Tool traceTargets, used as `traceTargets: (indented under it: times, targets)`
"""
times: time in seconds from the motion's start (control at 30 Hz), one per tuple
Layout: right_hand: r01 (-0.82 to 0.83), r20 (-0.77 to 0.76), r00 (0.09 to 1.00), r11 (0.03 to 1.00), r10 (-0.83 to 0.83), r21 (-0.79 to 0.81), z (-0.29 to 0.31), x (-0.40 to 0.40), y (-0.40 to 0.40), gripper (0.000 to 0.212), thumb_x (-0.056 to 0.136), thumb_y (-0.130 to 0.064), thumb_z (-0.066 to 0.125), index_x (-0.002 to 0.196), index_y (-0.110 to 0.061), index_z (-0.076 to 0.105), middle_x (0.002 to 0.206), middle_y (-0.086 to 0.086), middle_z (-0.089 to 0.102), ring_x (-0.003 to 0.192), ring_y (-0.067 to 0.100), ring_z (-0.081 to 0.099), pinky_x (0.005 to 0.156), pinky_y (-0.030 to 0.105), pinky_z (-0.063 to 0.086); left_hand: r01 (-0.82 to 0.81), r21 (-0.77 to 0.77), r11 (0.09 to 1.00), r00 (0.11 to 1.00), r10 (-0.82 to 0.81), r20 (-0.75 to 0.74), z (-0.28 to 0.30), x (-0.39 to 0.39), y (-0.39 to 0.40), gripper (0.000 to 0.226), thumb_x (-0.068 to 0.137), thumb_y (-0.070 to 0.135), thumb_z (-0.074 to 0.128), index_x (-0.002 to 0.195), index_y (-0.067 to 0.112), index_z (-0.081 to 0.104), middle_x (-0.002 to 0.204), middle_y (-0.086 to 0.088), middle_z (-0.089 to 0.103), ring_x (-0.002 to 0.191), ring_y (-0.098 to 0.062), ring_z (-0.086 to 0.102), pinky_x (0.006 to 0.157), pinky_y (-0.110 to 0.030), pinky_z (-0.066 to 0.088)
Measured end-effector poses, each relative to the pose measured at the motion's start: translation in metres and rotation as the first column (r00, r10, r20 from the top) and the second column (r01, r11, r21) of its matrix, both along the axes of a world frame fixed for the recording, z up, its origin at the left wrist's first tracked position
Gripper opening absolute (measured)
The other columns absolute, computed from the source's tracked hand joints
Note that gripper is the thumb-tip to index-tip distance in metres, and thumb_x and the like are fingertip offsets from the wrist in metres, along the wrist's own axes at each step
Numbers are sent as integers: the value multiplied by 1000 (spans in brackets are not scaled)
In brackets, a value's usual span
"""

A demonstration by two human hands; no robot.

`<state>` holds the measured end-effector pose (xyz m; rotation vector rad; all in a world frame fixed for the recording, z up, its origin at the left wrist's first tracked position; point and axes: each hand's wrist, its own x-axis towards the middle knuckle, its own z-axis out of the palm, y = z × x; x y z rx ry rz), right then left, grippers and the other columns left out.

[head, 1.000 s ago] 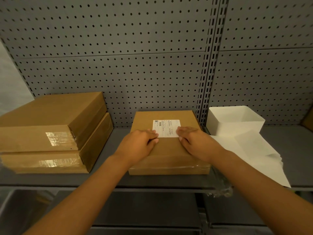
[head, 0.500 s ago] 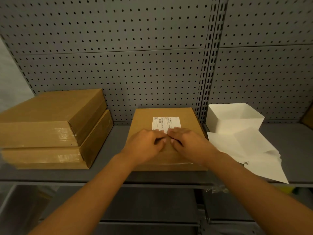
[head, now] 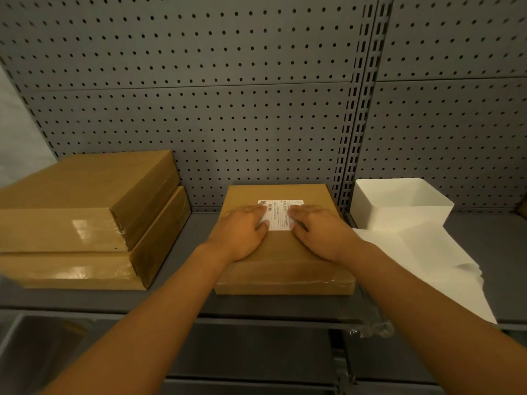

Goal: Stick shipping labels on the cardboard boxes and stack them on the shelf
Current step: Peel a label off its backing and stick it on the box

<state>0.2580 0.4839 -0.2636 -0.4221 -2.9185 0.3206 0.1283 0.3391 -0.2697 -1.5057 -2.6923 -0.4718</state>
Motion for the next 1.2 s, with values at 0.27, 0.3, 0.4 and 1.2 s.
traceTargets:
  times: [0.27,0.3,0.4,1.2]
  targets:
    - [5,-53,999,1000,-6,-23,-4,-28,-3,43,98,-30,41,139,-15,44,142,6,48,131,21,41,112,34,32,54,16,998,993,-55,102,2,5,27,48,99,23,37,147,15,31,148,-8,41,136,-22,36,112,-33,28]
    - [23,-47,999,1000,-23,-4,-5,-30,0,43,98,-31,40,137,-14,45,141,7,49,129,21,43,110,35,33,29,15,999,996,-30,90,3,2,27,47,99,24,37,145,14,32,143,-10,46,130,-24,42,107,-35,34]
    - [144,-40,989,984,-140,107,-3,-30,16,38,98,-35,39,126,-13,51,129,6,56,116,23,48,98,35,37,-43,7,999,999,42,12,6,-8,25,46,99,28,37,142,13,32,131,-11,54,120,-26,47,98,-37,38]
    - [198,31,979,980,-199,34,1,-10,42,45,101,-38,30,139,-16,41,146,5,44,132,22,41,111,37,29,-69,-25,997,996,70,46,5,-23,6,51,103,34,28,151,21,19,156,-2,27,145,-18,19,116,-36,15]
